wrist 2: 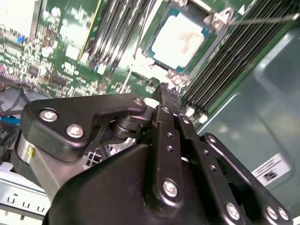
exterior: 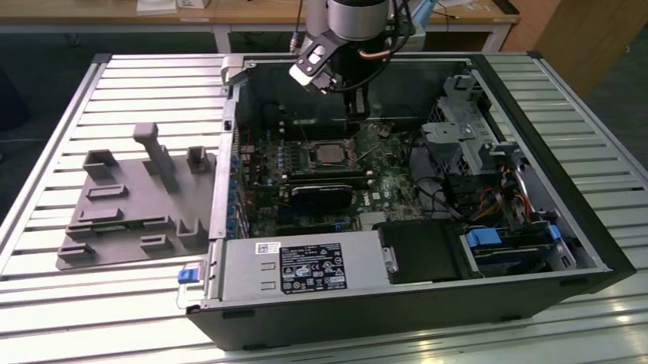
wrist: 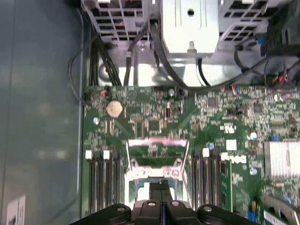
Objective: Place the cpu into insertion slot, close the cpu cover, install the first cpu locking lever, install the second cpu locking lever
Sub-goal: 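Close the cpu cover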
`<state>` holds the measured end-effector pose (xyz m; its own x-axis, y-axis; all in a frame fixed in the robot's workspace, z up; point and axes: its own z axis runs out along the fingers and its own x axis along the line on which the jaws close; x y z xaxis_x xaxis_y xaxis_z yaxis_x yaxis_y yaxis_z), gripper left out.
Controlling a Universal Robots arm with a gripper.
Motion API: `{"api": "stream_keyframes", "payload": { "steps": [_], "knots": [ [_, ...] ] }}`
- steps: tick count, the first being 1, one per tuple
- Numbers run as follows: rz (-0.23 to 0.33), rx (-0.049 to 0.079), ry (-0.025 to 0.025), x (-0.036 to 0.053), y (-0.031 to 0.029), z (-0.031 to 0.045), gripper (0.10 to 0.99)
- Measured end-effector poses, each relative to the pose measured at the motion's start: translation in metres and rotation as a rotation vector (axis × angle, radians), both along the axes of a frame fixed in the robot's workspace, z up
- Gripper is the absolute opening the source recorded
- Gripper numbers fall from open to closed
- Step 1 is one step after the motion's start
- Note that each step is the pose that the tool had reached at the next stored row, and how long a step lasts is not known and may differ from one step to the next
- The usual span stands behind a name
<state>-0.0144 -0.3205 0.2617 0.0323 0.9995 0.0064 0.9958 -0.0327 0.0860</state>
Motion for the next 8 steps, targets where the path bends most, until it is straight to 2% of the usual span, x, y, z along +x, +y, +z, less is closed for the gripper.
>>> {"api": "stream_keyframes", "payload": {
  "steps": [8],
  "knots": [
    [-0.002, 0.000, 0.0000, 0.0238, 0.0000, 0.0000, 0.102]
  ]
}}
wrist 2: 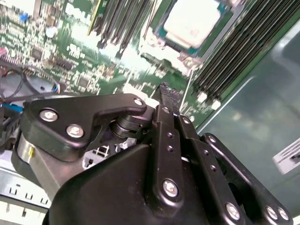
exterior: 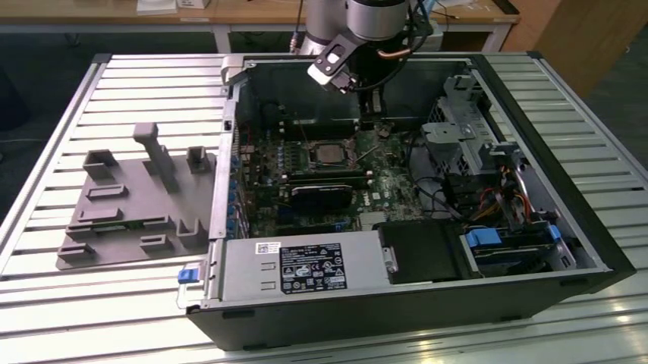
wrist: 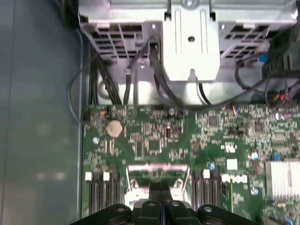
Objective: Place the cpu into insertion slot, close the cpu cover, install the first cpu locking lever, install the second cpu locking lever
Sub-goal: 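Close the cpu cover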
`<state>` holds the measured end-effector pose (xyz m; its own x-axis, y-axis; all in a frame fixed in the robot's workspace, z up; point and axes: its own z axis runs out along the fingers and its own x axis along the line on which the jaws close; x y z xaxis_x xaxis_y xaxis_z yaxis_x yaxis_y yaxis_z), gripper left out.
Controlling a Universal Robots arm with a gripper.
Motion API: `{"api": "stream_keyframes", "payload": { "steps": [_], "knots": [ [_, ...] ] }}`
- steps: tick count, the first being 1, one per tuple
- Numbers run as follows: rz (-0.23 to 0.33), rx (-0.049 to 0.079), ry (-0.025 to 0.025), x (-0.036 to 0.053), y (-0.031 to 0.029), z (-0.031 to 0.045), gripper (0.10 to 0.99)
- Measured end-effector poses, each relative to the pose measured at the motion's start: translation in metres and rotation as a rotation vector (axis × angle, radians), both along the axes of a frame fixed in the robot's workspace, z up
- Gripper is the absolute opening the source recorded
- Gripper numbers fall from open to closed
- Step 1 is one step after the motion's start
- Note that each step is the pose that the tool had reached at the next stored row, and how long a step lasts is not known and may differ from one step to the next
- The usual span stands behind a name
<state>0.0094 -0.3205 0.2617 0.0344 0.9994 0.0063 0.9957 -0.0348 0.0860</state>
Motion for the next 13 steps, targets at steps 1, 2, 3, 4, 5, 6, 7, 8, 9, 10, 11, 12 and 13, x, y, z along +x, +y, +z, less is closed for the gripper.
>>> {"api": "stream_keyframes", "payload": {
  "steps": [1, 2, 3, 4, 5, 6, 7, 8, 9, 10, 11, 12, 13],
  "knots": [
    [0.000, 0.000, 0.0001, 0.0029, 0.0000, 0.0000, 0.102],
    [-0.001, 0.000, 0.0000, 0.0059, 0.0000, 0.0000, 0.102],
    [-0.001, 0.000, 0.0000, 0.0090, 0.0000, 0.0000, 0.102],
    [-0.001, 0.000, 0.0000, 0.0120, 0.0000, 0.0000, 0.102],
    [-0.001, 0.000, -0.0001, 0.0151, 0.0000, -0.0001, 0.102],
    [-0.001, 0.000, -0.0001, 0.0181, 0.0000, -0.0001, 0.102],
    [-0.002, 0.000, 0.0000, 0.0215, 0.0000, -0.0001, 0.102],
    [-0.002, 0.000, 0.0000, 0.0245, 0.0000, -0.0001, 0.102],
    [-0.002, 0.000, -0.0001, 0.0277, 0.0000, -0.0001, 0.102],
    [-0.002, 0.000, 0.0000, 0.0308, 0.0000, -0.0001, 0.102],
    [-0.002, 0.000, 0.0000, 0.0339, 0.0000, -0.0001, 0.102],
    [-0.003, 0.000, 0.0000, 0.0364, 0.0001, -0.0002, 0.102],
    [-0.003, 0.000, -0.0001, 0.0382, 0.0001, -0.0003, 0.102]
  ]
}}
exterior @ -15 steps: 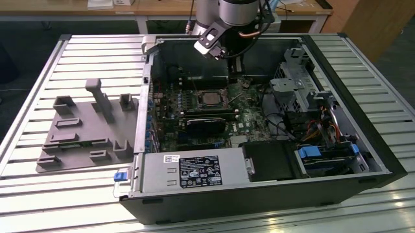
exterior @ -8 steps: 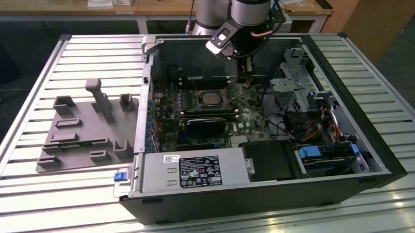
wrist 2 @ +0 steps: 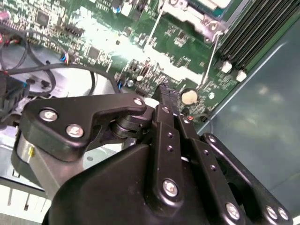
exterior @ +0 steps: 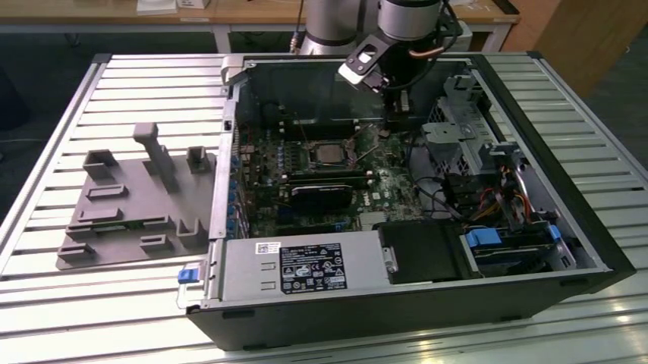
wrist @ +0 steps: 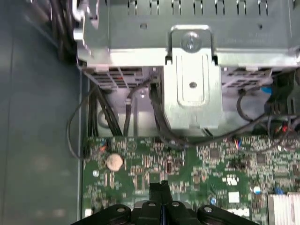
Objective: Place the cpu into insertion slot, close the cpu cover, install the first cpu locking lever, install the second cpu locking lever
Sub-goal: 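Close the cpu cover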
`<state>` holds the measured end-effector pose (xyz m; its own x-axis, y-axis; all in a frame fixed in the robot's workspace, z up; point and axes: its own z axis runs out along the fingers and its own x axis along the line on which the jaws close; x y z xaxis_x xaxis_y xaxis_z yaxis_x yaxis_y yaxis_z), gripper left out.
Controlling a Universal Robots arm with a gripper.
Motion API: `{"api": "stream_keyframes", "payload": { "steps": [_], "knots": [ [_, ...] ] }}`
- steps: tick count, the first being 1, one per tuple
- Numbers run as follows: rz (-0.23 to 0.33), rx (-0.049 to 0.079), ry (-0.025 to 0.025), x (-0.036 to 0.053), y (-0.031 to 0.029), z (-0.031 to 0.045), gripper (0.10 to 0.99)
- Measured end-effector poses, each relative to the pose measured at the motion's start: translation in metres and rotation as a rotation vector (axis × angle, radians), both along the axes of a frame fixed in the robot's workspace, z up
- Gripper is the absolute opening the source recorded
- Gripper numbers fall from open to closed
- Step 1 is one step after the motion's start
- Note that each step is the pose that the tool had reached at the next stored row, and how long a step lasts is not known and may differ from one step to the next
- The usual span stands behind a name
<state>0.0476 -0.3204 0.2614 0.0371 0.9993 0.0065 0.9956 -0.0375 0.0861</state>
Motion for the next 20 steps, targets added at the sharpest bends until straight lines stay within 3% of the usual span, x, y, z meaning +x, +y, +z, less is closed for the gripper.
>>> {"api": "stream_keyframes", "payload": {
  "steps": [12, 18, 19, 20],
  "knots": [
    [-0.006, 0.000, 0.0000, 0.0045, 0.0000, -0.0186, 0.102],
    [-0.006, 0.000, 0.0003, 0.0045, 0.0000, -0.0191, 0.102],
    [-0.006, 0.000, 0.0041, 0.0046, -0.0001, -0.0191, 0.102],
    [-0.006, 0.000, 0.0161, 0.0048, 0.0000, -0.0193, 0.102]
  ]
}}
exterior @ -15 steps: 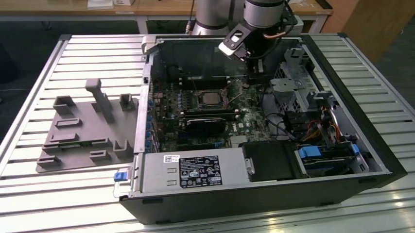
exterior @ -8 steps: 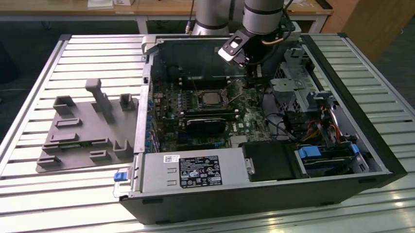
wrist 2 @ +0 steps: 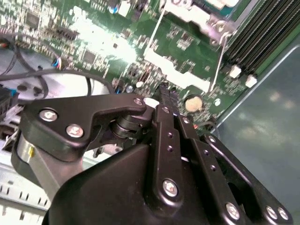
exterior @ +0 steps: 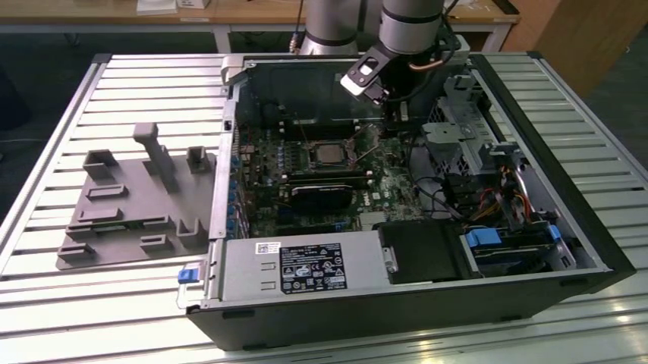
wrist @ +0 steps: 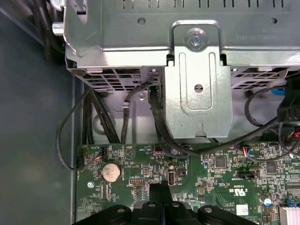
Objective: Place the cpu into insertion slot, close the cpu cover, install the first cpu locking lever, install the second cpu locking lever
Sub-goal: 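Close the cpu cover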
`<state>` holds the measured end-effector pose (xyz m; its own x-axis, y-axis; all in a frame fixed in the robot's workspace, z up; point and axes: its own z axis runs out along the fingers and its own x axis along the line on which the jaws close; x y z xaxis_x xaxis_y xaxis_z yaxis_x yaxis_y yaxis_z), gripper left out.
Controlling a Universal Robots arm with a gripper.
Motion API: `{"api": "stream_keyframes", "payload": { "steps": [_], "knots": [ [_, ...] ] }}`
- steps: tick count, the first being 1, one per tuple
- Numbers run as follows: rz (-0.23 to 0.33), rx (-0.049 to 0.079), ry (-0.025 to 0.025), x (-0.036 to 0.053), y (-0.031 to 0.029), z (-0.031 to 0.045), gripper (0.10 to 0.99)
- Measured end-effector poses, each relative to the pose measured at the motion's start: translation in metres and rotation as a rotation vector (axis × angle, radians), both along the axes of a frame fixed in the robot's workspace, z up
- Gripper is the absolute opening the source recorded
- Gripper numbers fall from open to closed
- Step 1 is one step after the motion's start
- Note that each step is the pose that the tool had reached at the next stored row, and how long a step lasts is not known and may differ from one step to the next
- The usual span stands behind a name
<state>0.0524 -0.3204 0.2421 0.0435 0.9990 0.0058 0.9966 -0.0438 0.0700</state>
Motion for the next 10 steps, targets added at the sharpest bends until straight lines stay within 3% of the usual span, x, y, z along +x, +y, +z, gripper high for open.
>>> {"api": "stream_keyframes", "payload": {
  "steps": [2, 4, 5, 6, 10],
  "knots": [
    [0.000, 0.000, 0.0331, 0.0006, 0.0000, -0.0001, 0.102],
    [0.000, -0.001, 0.0625, 0.0012, 0.0000, -0.0003, 0.102],
    [0.000, -0.002, 0.1060, 0.0021, 0.0000, -0.0006, 0.102],
    [0.000, -0.003, 0.1333, 0.0025, 0.0000, -0.0007, 0.102],
    [0.000, -0.003, 0.1353, 0.0025, 0.0000, -0.0007, 0.102]
  ]
}}
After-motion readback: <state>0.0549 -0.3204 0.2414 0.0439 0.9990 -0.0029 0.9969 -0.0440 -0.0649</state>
